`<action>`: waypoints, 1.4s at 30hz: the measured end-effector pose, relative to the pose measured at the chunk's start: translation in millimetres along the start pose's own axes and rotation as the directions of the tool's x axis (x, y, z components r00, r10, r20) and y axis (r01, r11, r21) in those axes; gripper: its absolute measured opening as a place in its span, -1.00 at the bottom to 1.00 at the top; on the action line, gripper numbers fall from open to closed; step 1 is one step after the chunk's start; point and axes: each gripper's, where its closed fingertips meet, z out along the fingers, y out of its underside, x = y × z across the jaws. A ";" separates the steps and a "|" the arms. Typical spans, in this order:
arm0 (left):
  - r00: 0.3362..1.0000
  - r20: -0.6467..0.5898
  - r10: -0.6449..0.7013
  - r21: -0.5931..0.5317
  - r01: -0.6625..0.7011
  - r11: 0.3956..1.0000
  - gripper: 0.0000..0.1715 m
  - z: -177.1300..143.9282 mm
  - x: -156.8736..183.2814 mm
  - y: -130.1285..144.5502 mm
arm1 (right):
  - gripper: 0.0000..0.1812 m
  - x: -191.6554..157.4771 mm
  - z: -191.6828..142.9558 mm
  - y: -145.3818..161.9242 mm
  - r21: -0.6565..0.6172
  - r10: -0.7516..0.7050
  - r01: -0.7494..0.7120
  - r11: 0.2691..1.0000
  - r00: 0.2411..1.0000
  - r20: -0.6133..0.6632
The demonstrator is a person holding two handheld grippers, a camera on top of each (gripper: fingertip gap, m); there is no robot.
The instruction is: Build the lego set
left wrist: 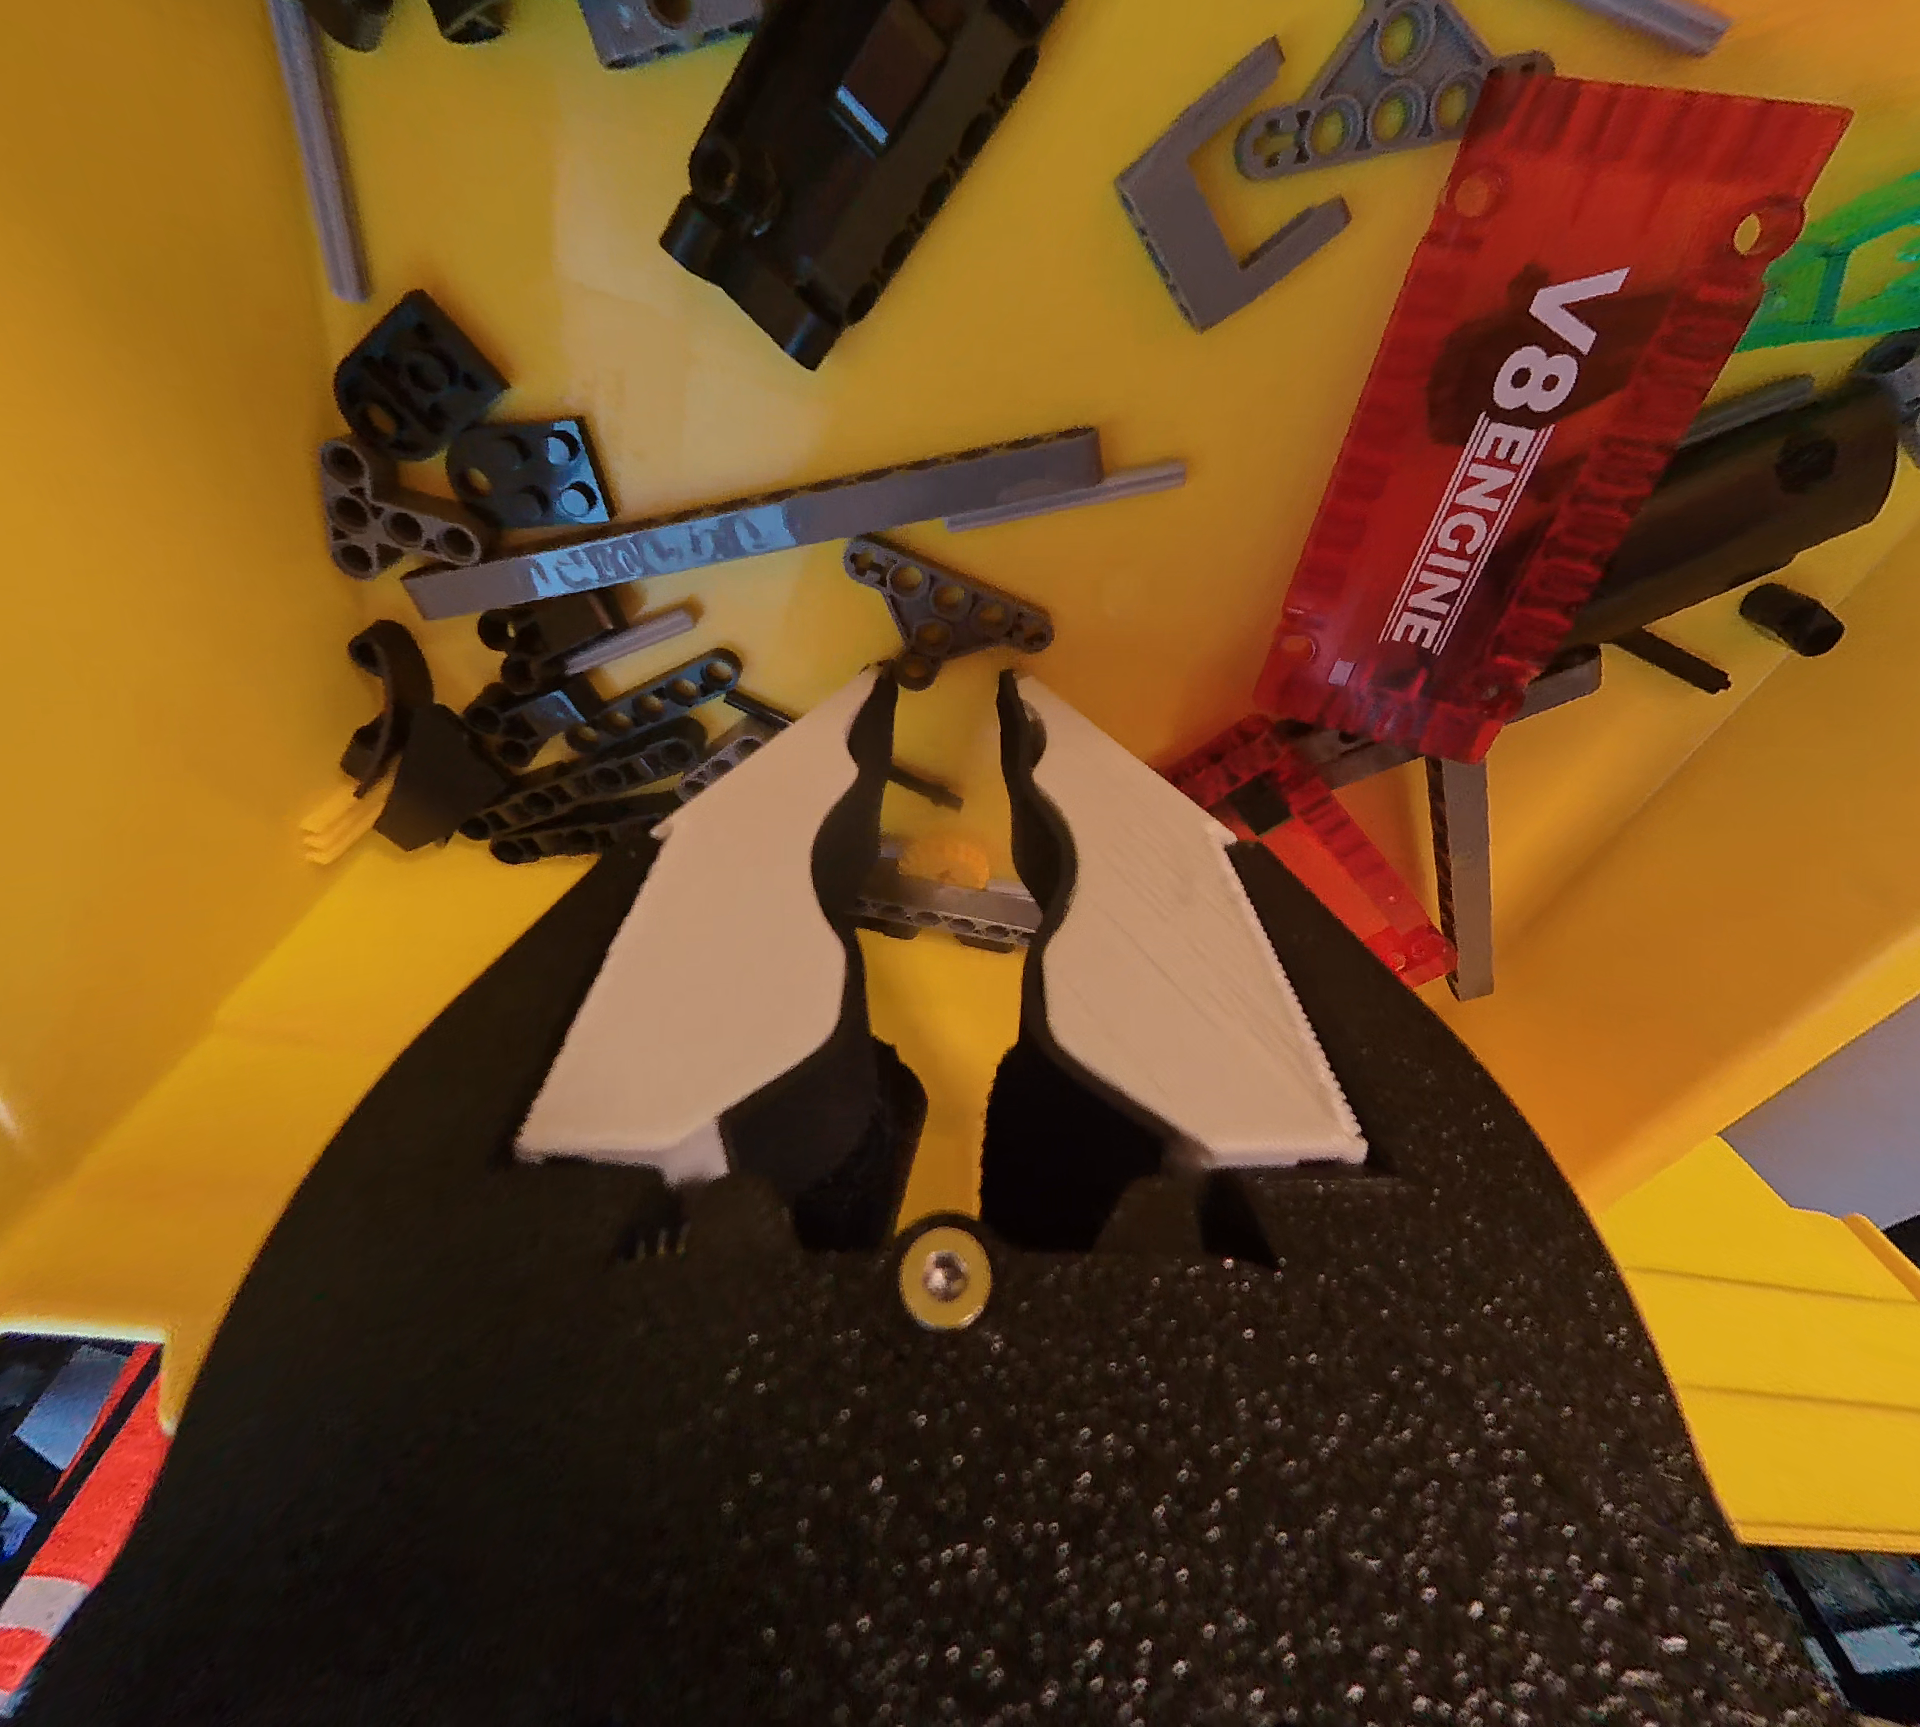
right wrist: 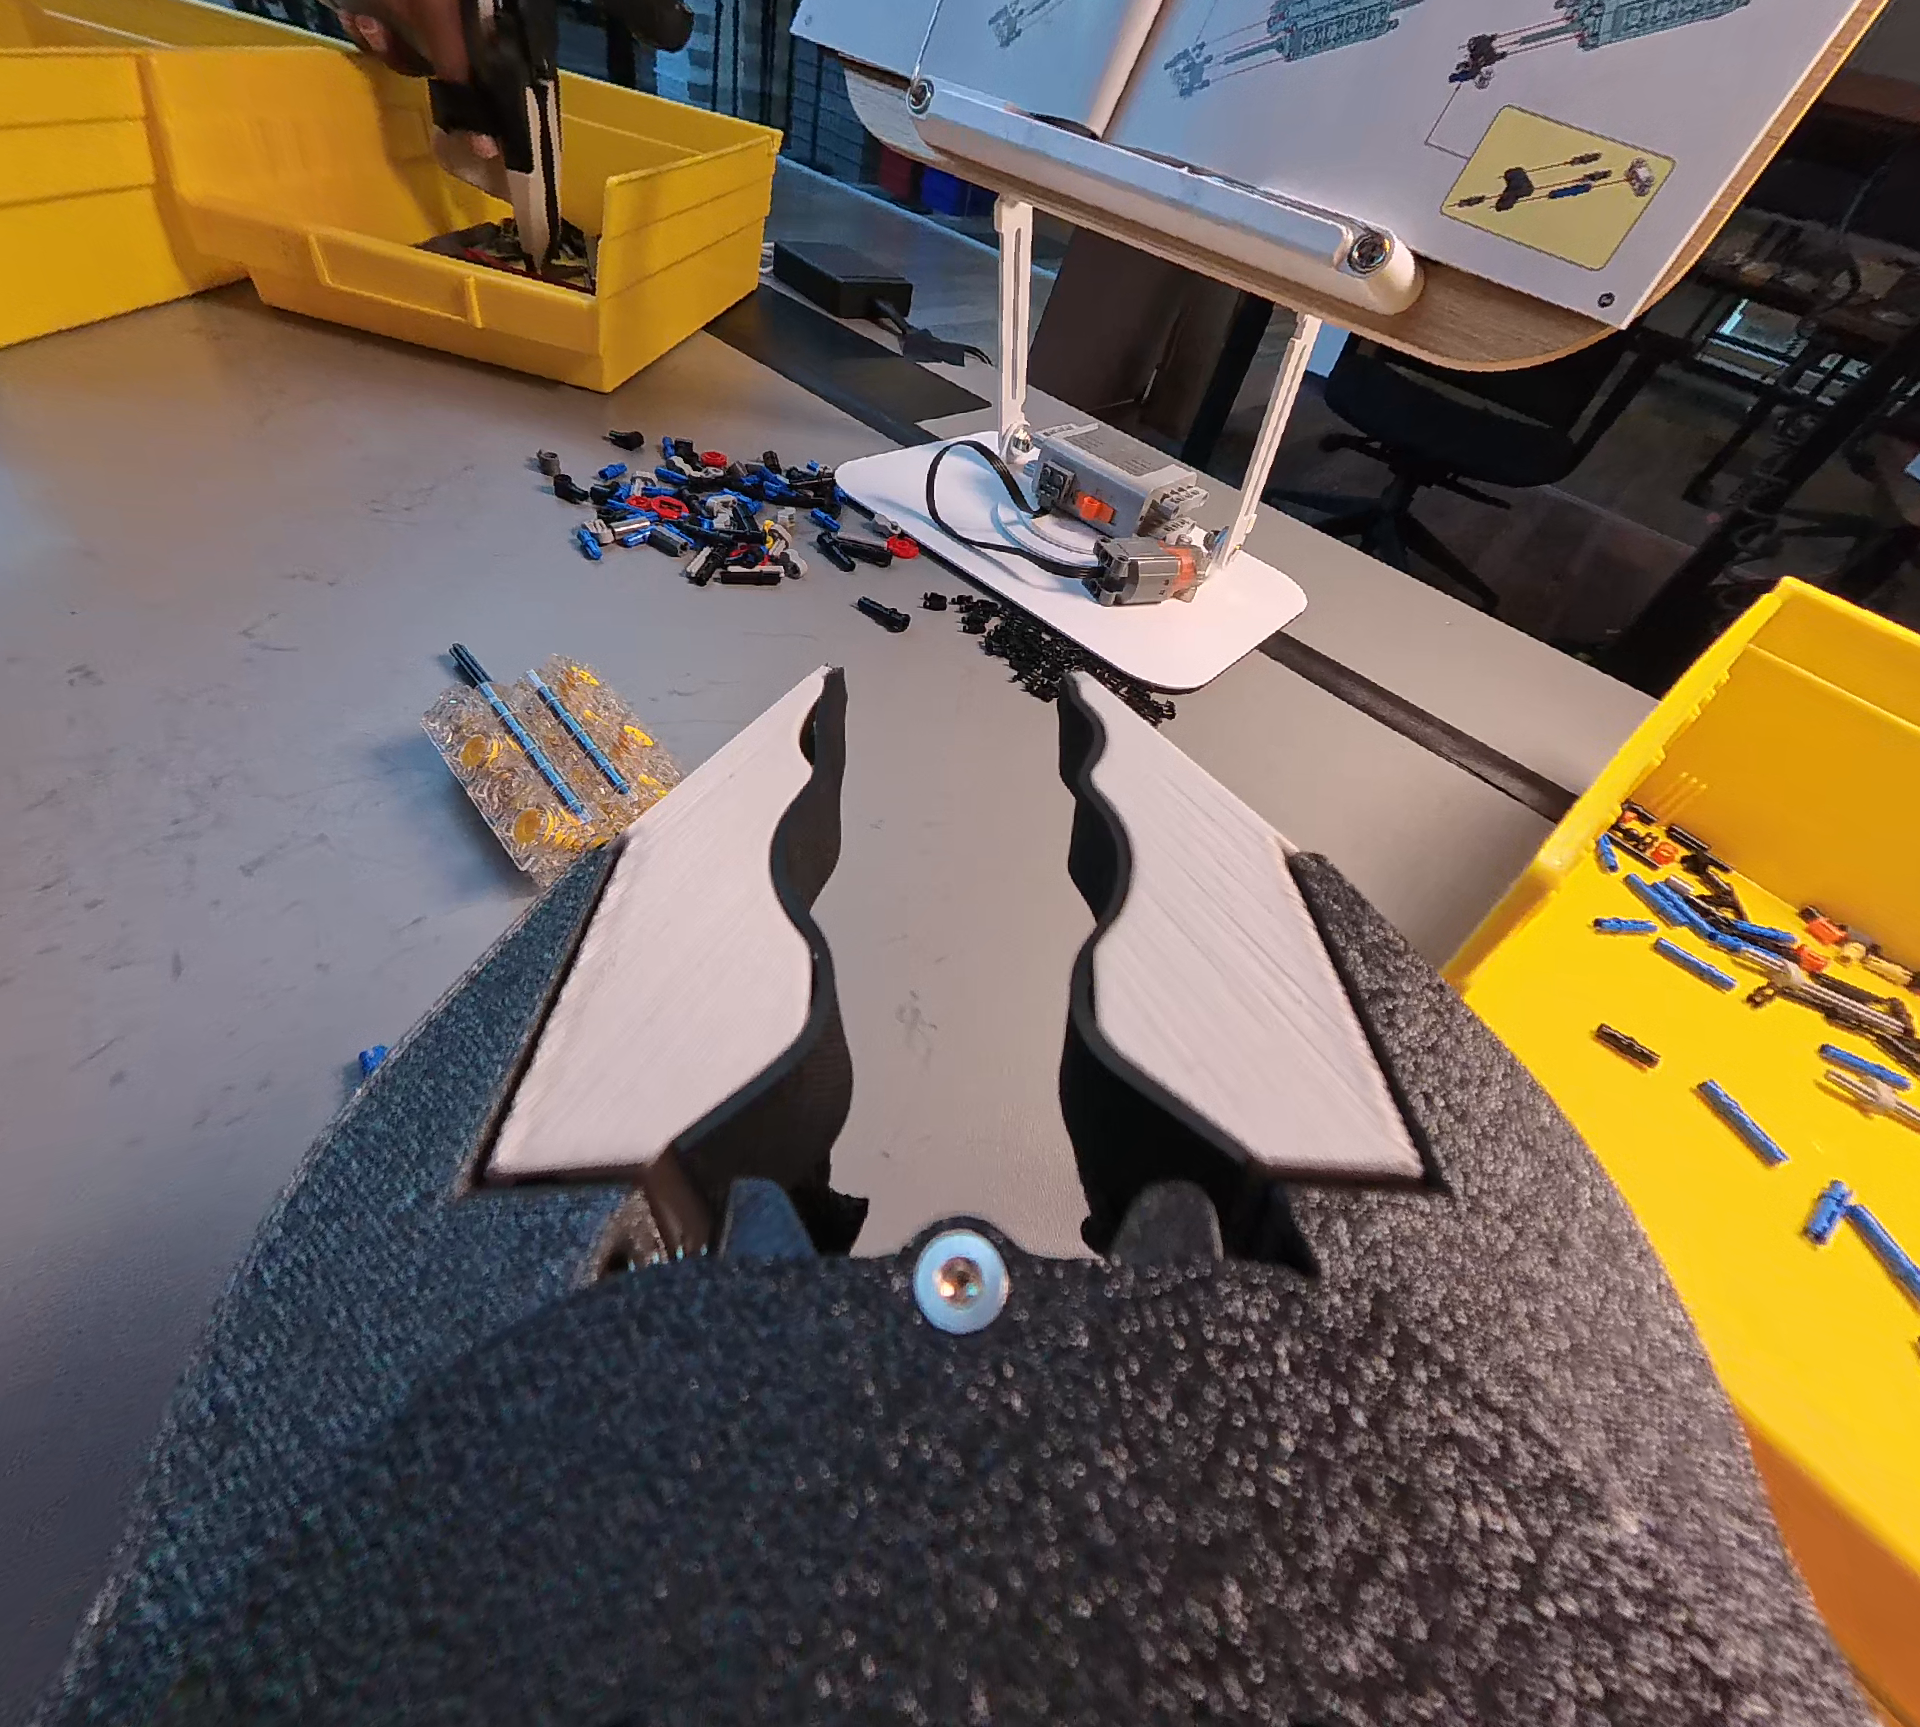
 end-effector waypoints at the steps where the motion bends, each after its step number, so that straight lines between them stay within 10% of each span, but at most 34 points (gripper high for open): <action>1: 1.000 -0.001 -0.006 -0.003 0.006 1.000 -0.82 0.1 0.9 0.1 | -0.57 -0.3 0.0 0.0 0.000 -0.001 0.001 1.000 1.000 0.002; 25: 0.973 0.049 -0.227 0.106 0.221 0.969 -0.93 -17.0 -11.1 -9.4 | -0.57 -2.6 1.1 0.0 -0.003 -0.010 0.010 1.000 1.000 0.008; 42: 0.844 0.509 -0.169 0.510 -0.138 0.849 -0.93 -84.6 -14.2 -44.7 | -0.57 -4.3 2.2 0.8 -0.009 -0.021 0.022 1.000 1.000 0.009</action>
